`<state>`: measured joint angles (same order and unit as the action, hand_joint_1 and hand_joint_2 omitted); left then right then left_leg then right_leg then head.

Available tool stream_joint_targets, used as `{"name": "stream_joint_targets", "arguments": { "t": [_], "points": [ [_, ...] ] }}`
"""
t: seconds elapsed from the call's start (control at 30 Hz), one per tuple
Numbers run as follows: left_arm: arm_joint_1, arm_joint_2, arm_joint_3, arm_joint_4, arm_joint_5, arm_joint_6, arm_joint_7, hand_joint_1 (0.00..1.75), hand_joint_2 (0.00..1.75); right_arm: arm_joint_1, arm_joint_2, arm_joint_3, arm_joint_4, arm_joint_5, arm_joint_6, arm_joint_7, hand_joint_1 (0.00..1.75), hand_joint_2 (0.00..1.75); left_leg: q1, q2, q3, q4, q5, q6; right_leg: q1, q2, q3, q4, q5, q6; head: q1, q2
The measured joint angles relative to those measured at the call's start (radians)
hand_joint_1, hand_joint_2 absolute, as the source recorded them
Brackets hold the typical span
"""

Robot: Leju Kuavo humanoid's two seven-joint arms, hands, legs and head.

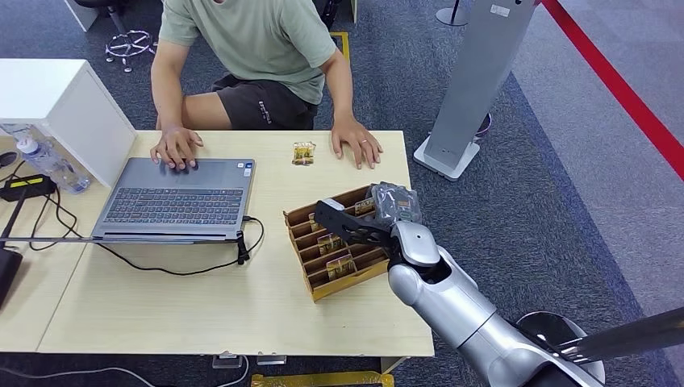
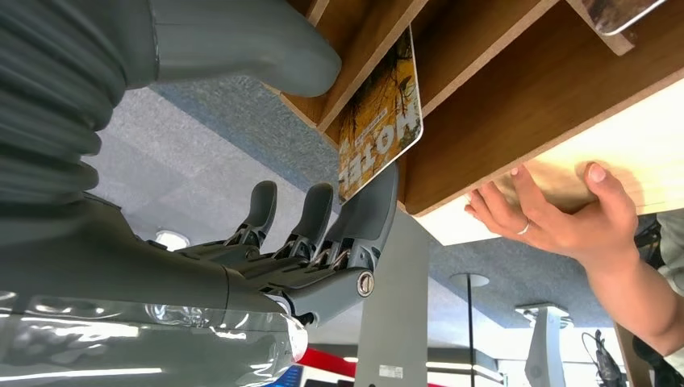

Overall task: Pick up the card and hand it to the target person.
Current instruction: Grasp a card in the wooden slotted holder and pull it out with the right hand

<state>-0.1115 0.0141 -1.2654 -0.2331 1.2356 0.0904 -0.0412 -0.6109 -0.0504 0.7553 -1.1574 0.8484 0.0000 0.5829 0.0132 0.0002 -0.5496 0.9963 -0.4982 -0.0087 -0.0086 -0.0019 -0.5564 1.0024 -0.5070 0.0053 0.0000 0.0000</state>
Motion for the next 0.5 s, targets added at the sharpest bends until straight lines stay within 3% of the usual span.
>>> {"name": "stream_joint_targets", "arguments": {
  "t": [0.27,0.5],
  "points": [
    [0.000,0.000,0.000,0.000,0.000,0.000,0.003,0.00,0.00,0.003,0.000,-0.002,0.000,0.000,0.001,0.000,1.11,1.75,0.000,0.000,0.000,0.000,0.000,0.000,0.000,0.000,0.000,0.000,0.000,0.000,0.000,0.000],
    [0.000,0.000,0.000,0.000,-0.001,0.000,0.003,0.00,0.00,0.002,0.000,-0.003,0.001,0.000,0.005,0.000,1.36,1.75,0.000,0.000,0.000,0.000,0.000,0.000,0.000,0.000,0.000,0.000,0.000,0.000,0.000,0.000]
  ]
}}
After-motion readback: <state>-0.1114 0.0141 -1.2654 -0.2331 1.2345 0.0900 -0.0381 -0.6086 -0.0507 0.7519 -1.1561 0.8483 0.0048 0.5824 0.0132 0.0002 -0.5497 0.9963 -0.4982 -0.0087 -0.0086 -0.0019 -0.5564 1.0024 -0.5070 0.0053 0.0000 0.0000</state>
